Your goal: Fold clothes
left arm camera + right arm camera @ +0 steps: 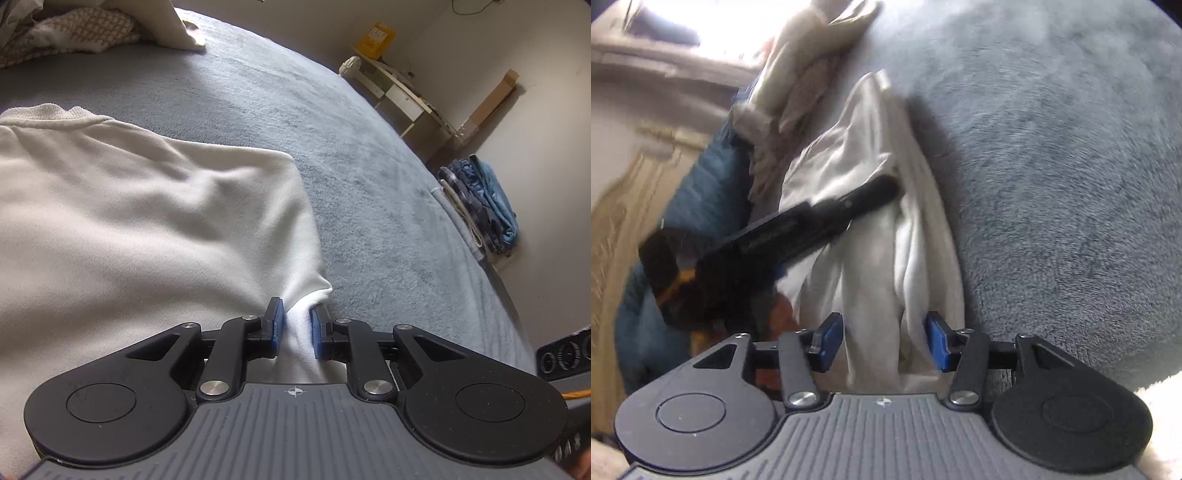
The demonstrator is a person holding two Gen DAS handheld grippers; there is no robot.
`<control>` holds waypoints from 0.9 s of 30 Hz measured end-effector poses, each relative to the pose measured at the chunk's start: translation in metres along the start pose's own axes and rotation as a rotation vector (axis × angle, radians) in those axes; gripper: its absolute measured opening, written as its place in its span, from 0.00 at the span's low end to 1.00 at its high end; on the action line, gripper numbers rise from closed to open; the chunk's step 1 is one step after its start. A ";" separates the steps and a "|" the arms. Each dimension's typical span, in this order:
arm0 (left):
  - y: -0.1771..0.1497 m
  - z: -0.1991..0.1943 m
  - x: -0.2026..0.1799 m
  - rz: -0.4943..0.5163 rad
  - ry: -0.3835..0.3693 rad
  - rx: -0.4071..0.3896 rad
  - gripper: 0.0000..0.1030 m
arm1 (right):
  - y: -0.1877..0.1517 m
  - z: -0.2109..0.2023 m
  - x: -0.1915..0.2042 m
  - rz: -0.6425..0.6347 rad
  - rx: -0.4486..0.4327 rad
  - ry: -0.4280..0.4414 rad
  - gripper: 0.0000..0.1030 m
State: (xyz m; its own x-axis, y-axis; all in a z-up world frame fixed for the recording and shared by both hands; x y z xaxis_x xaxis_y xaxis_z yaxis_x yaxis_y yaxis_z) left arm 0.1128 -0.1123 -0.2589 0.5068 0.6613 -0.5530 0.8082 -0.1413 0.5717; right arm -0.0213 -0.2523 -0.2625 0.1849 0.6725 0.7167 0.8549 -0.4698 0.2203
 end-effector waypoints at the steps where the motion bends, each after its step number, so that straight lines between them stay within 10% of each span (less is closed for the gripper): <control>1: 0.000 0.000 0.000 0.004 0.001 -0.001 0.15 | -0.003 0.000 0.005 -0.040 0.004 -0.018 0.51; 3: 0.000 0.001 0.000 0.009 0.004 -0.004 0.15 | -0.009 0.001 0.014 -0.116 -0.014 -0.065 0.44; 5: 0.000 0.000 0.000 0.010 0.006 -0.005 0.15 | -0.012 -0.001 0.017 -0.124 -0.021 -0.061 0.13; 12: -0.002 0.002 -0.003 0.034 0.008 0.002 0.19 | -0.018 0.003 -0.016 0.160 0.041 -0.047 0.11; 18: 0.001 -0.023 0.001 0.025 -0.005 -0.045 0.38 | -0.014 -0.014 -0.003 0.096 0.058 -0.072 0.30; 27: -0.029 -0.057 -0.013 0.177 -0.010 -0.052 0.44 | 0.078 -0.042 0.014 -0.103 -0.214 -0.134 0.59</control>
State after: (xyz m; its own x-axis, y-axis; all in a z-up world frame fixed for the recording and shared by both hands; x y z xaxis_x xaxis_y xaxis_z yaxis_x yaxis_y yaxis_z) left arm 0.0657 -0.0747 -0.2334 0.6427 0.6220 -0.4472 0.6898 -0.2160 0.6910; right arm 0.0272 -0.3033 -0.2071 0.1767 0.7863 0.5920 0.7531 -0.4953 0.4330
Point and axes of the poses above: each gripper's, at about its wrist camera, not at the fingertips, and z roughly the way its jaws point, x to its left, y to its top, the point moved 5 cm from there along z, roughly the way its jaws point, and after that the axes turned 2 degrees about -y, right-handed, at the moved point
